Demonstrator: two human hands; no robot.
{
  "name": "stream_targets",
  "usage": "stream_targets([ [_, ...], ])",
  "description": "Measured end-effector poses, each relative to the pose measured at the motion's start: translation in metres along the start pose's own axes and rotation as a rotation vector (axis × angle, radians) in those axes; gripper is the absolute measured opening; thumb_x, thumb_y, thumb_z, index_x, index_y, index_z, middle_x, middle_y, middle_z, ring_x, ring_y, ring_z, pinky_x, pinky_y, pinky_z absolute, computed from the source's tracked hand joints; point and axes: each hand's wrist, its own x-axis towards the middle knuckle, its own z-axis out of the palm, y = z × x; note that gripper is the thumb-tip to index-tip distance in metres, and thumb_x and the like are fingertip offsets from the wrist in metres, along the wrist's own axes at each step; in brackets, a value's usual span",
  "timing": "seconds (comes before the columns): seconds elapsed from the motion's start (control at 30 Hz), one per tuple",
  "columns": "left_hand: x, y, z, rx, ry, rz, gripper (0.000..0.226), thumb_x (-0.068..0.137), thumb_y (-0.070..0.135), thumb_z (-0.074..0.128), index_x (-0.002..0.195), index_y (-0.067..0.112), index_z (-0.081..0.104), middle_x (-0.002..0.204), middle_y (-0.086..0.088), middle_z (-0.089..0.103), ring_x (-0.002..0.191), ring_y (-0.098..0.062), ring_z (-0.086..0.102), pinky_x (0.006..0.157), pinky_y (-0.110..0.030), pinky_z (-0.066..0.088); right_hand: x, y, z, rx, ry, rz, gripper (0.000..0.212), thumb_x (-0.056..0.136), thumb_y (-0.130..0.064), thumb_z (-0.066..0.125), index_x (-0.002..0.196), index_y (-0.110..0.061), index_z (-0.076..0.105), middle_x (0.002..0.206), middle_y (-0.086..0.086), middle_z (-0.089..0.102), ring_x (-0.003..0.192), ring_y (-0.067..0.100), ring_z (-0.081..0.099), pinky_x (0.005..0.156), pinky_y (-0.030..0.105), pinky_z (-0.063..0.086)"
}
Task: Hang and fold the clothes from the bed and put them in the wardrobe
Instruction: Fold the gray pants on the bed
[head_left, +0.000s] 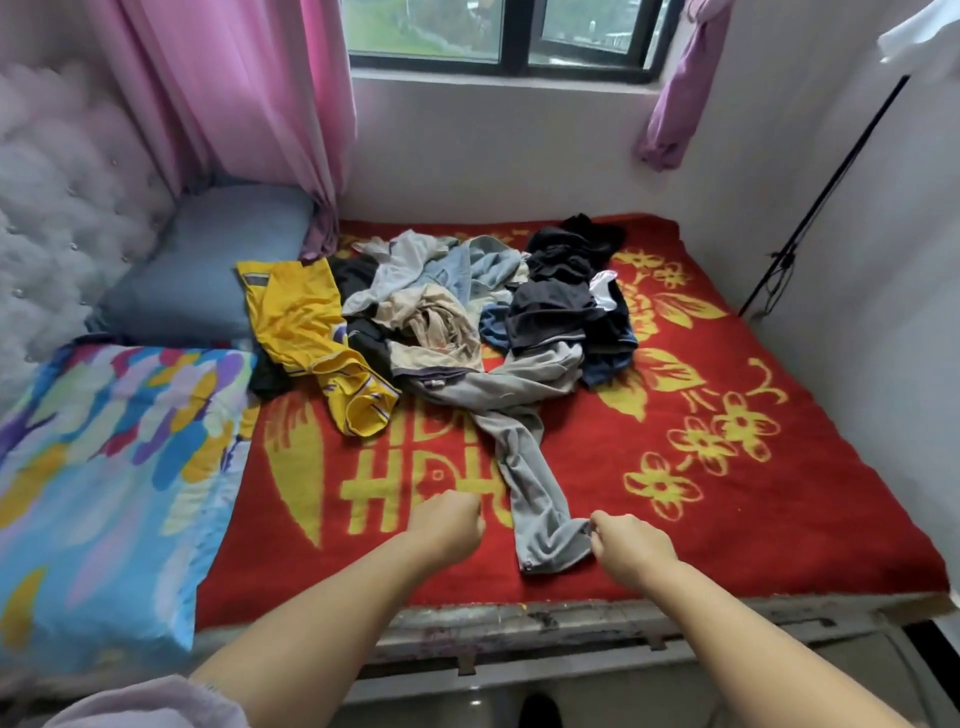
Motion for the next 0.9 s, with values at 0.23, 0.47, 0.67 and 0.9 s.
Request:
stream_targets([
  [0.23,0.136,-0.017,0.01,-0.046,-0.035,-0.159,0.028,0.093,0.025,0.038,0.103,0.013,0.061,0.107,-0.007,0.065,0.096,-0.029,0.061,0.073,-0.034,0.046,0.16,0.028,-0.014,-0.062,-0.065,-0.118,0.027,0.095,-0.029,0.035,0.114,-0.019,0.052,0.113,0.007,0.065,0.102,0.031,0.062,0.069,0.033,0.039],
  [0.47,0.301,-0.019,0.032,-0.103,-0.09,-0.165,0.024,0.092,0.019,0.039,0.107,0.01,0.055,0.113,-0.012,0.061,0.103,-0.034,0.059,0.073,-0.036,0.043,0.346,0.046,-0.017,-0.122,-0.077,-0.252,0.029,0.096,-0.023,0.039,0.12,-0.016,0.054,0.12,0.008,0.057,0.113,0.029,0.053,0.083,0.037,0.047],
  [0.67,0.434,-0.054,0.075,-0.057,0.077,-0.045,0.058,0.091,0.011,0.042,0.147,0.013,0.027,0.145,-0.007,0.037,0.132,-0.025,0.038,0.1,-0.041,0.041,0.483,0.048,0.026,-0.092,0.124,-0.266,0.064,0.091,-0.023,0.054,0.149,-0.016,0.026,0.155,0.01,0.019,0.143,0.028,0.02,0.112,0.041,0.029],
  [0.9,0.495,-0.084,0.116,0.152,0.065,0.031,0.081,0.085,0.031,0.058,0.151,0.017,0.013,0.155,-0.006,0.022,0.143,-0.021,0.018,0.116,-0.041,0.013,0.522,0.047,0.099,-0.182,0.06,-0.243,0.034,0.094,-0.017,0.046,0.127,-0.019,0.05,0.149,0.007,0.033,0.142,0.02,0.023,0.116,0.054,0.007],
])
